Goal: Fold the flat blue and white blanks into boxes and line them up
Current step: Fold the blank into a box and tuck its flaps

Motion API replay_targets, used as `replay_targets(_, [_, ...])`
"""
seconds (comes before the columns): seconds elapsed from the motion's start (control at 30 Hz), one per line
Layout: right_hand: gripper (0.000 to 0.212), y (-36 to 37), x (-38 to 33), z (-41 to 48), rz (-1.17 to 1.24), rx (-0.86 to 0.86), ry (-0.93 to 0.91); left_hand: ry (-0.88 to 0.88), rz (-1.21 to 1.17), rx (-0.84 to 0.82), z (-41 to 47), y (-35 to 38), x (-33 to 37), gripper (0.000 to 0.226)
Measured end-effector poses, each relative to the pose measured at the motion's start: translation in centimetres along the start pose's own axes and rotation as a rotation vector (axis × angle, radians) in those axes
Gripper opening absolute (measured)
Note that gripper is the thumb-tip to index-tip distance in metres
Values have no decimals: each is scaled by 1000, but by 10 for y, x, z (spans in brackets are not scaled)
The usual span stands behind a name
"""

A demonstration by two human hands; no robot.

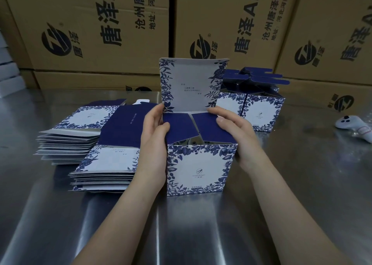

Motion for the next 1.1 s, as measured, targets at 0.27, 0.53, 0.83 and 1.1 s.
replay_targets(0.27, [41, 0, 1, 2, 47, 39, -32, -42, -26, -37, 3, 0, 2, 57])
replay_targets(0.53, [23, -2, 6, 3, 29, 72, -34, -35, 7, -47, 2, -1, 1, 45])
replay_targets(0.83, [19, 0, 10, 6, 116, 62, 25, -122, -196, -36, 4, -2, -10, 19])
replay_targets(1.1, [20, 4, 4, 4, 123, 81, 40, -41, -77, -43, -2, -1, -8, 21])
Point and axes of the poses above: each hand's wrist, its own z-axis towards the middle knuckle, its own y-axis out of the palm, x = y × z, the point moved 4 cm from there along z, towards the middle knuckle, and after that the axes turned 9 degrees about -y, right-handed, at the moved point
